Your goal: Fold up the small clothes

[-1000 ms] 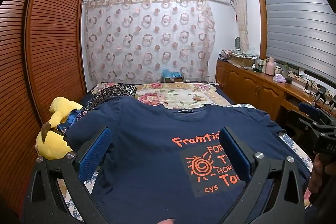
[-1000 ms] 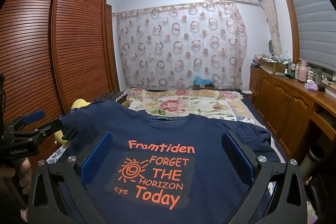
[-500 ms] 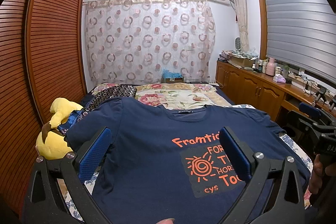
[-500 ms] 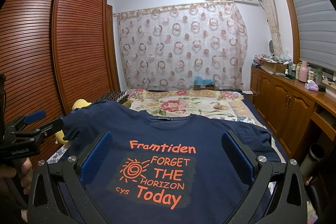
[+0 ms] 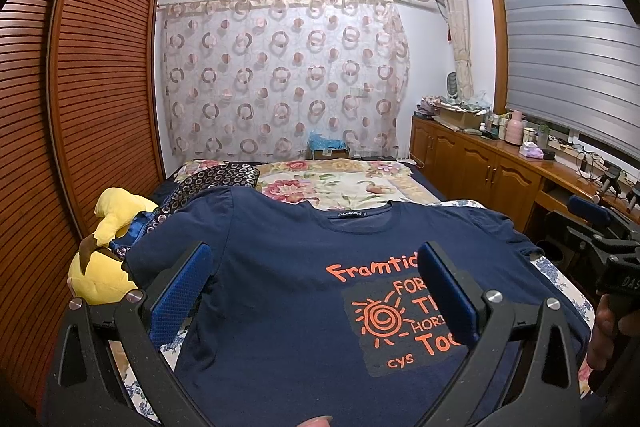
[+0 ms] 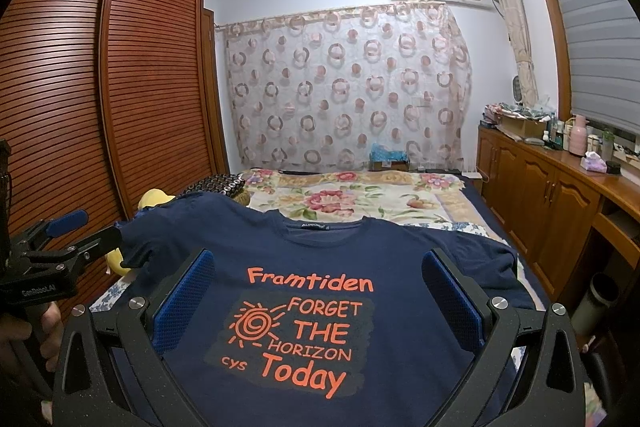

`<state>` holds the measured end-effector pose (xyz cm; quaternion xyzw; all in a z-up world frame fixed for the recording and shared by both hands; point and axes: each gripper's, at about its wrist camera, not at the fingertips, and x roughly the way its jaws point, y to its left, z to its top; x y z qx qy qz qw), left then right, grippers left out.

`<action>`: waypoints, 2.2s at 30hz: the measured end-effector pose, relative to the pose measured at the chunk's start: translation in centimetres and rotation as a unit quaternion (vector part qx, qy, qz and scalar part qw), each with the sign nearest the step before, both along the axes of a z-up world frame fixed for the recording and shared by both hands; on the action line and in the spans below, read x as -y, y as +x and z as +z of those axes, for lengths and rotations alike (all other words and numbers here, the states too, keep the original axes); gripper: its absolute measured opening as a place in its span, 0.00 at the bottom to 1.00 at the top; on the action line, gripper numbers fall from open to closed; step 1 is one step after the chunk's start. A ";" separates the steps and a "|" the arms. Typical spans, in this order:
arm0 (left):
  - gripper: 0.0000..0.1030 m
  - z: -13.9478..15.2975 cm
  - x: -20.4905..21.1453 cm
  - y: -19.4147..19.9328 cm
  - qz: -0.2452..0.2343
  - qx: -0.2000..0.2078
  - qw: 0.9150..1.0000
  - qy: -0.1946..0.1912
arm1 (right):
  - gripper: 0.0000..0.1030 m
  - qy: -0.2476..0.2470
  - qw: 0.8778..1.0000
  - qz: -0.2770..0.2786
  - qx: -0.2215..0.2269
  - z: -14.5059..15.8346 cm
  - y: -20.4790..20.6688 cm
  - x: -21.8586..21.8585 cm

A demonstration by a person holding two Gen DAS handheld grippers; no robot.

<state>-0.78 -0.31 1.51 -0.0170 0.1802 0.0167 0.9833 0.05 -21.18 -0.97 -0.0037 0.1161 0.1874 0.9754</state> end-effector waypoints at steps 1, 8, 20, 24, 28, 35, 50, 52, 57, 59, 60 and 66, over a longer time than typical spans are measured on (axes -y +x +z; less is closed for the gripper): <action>1.00 0.0 0.0 0.0 0.000 0.000 1.000 0.000 | 1.00 0.000 1.000 0.000 0.001 0.0 0.0 0.0; 1.00 0.2 0.1 0.0 0.000 0.001 1.000 0.000 | 1.00 0.000 1.000 0.000 0.001 0.1 0.0 0.0; 1.00 0.5 0.3 -0.1 0.000 0.002 1.000 0.001 | 1.00 0.000 1.000 0.003 0.002 0.1 0.0 -0.1; 1.00 0.4 0.3 -0.1 0.000 0.002 1.000 0.001 | 1.00 0.000 1.000 0.004 0.002 0.1 0.0 -0.2; 1.00 0.3 0.3 -0.1 0.000 0.002 1.000 0.002 | 1.00 0.001 1.000 0.004 0.003 0.1 -0.1 -0.2; 1.00 0.3 0.3 -0.1 0.000 0.002 1.000 0.002 | 1.00 0.001 1.000 0.004 0.003 0.0 -0.1 -0.1; 1.00 -0.8 -0.8 0.1 0.005 -0.021 1.000 0.005 | 1.00 0.000 0.999 0.030 -0.014 -0.6 1.0 -0.4; 1.00 -1.1 -1.6 0.2 0.010 -0.027 1.000 0.002 | 1.00 -0.003 0.999 0.037 -0.019 -0.7 1.3 -0.5; 1.00 -2.1 -3.8 0.7 0.022 -0.041 0.999 -0.005 | 1.00 -0.010 0.999 0.046 -0.027 -0.7 2.1 -0.9; 1.00 -2.4 -4.5 0.8 0.028 -0.046 0.999 -0.007 | 1.00 -0.013 0.998 0.050 -0.030 -0.6 2.4 -1.0; 1.00 -2.6 -5.0 0.9 0.032 -0.049 0.998 -0.007 | 1.00 -0.014 0.998 0.052 -0.032 -0.5 2.5 -0.9; 1.00 -3.5 -7.4 1.2 0.046 -0.063 0.997 -0.014 | 1.00 -0.023 0.996 0.070 -0.041 -0.5 3.4 -1.1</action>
